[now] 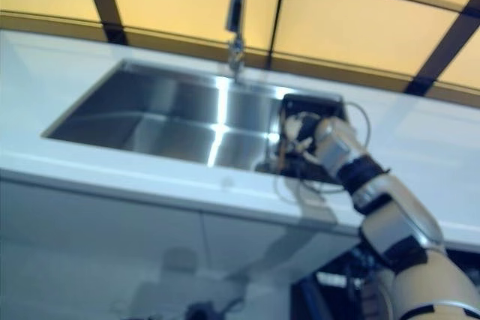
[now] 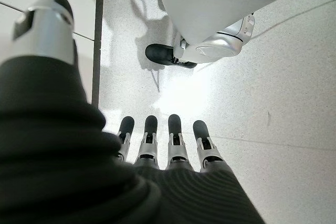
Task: Take plates into dishwasher
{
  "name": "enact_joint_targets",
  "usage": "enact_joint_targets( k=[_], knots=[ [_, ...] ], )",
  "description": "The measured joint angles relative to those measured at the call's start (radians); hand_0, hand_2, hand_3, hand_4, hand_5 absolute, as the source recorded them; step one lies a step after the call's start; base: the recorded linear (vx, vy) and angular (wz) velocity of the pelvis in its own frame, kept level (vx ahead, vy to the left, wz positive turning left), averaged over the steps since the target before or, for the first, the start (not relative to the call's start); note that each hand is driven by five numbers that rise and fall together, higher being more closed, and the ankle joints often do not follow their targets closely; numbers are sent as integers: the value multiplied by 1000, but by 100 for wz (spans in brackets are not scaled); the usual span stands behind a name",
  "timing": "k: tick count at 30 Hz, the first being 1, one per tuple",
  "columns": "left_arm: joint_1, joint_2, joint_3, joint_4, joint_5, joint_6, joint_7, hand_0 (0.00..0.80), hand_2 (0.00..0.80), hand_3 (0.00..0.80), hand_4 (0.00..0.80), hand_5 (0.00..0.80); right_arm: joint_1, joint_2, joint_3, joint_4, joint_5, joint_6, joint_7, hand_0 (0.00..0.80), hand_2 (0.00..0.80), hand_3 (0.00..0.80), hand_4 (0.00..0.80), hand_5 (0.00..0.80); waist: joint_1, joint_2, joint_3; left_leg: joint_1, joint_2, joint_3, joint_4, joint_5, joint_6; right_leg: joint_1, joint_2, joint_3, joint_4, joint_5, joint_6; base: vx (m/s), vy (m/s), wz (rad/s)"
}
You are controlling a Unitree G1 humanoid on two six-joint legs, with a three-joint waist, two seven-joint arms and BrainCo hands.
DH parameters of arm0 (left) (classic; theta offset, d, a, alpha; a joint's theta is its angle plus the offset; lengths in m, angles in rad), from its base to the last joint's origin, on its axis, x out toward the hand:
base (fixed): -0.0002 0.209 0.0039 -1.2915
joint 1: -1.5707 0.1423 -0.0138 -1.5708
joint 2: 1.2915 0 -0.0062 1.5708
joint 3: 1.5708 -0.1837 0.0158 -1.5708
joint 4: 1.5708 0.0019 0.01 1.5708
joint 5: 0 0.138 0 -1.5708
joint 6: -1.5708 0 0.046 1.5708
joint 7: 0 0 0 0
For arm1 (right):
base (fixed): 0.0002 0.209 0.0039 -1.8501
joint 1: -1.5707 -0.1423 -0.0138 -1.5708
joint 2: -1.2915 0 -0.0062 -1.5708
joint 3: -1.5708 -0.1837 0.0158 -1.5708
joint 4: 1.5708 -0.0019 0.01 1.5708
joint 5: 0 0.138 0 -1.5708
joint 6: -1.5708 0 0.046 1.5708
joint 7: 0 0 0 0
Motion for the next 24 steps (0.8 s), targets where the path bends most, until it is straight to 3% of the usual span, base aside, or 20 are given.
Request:
enact_joint_targets(
  k=[17, 24],
  knots=[
    [-6, 18, 0, -1, 0, -14, -2, 0, 0, 0, 0, 0, 4, -25, 28, 18, -102, -16, 64, 0, 0, 0, 0, 0, 2, 6, 44, -28, 0, 1, 0, 1, -1, -28, 1, 1, 0, 1, 0, -15, 1, 0],
    [-33, 17, -2, -1, -3, -22, -2, 0, 0, 0, 0, 0, 8, -24, 30, 17, -146, -19, 45, 0, 0, 0, 0, 0, 3, 29, 91, -59, -6, 1, 1, 9, 1, -59, 0, 1, 1, 5, 0, -67, 34, 0]
  ],
)
